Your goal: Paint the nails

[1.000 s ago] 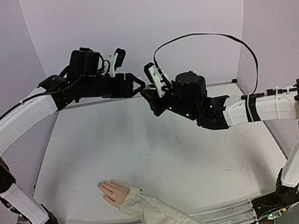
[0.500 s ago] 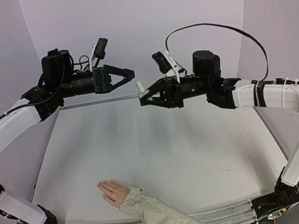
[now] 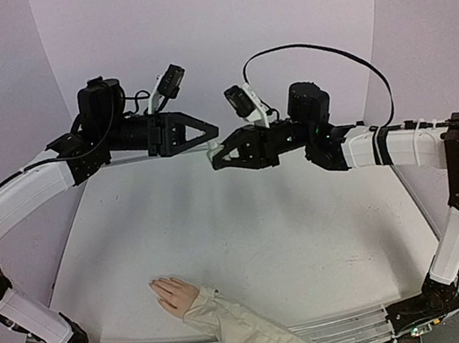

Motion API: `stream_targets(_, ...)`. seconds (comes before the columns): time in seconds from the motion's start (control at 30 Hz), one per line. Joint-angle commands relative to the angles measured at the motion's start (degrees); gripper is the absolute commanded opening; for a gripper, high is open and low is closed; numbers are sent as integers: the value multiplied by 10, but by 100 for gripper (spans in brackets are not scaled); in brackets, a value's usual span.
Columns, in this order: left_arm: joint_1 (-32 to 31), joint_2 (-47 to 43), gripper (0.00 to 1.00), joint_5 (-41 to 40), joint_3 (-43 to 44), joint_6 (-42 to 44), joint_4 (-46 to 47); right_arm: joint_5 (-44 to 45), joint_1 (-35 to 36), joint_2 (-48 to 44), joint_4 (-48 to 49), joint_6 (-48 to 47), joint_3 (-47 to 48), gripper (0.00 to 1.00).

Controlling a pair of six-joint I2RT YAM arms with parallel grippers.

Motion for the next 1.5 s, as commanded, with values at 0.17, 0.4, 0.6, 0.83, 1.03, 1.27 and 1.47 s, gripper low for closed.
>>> stream_targets(0.17, -3, -13, 37, -15, 2, 25, 25, 1, -1, -17, 88, 27, 21, 0)
stream_targets(0.4, -4, -17, 11, -77, 8, 54, 4, 43, -2, -16, 87, 21, 17, 0)
stream_targets(0.6, -51, -7, 0, -386, 84, 134, -184, 392, -1, -49, -35, -110, -9, 0)
stream_targets(0.83, -73, 60, 0, -670, 167, -41, -261, 842, 61, -31, 110, -302, -69, 0)
stream_targets(1.03, -73, 86, 0, -687, 207, -70, -269, 872, 88, 3, 185, -323, -66, 0)
stream_targets(1.27, -70, 57, 45, -578, 200, -9, -259, 741, 73, -18, 102, -297, -54, 0)
stream_targets(1.47, -19, -1, 57, -456, 134, -11, -216, 562, 47, -48, -20, -280, -32, 0)
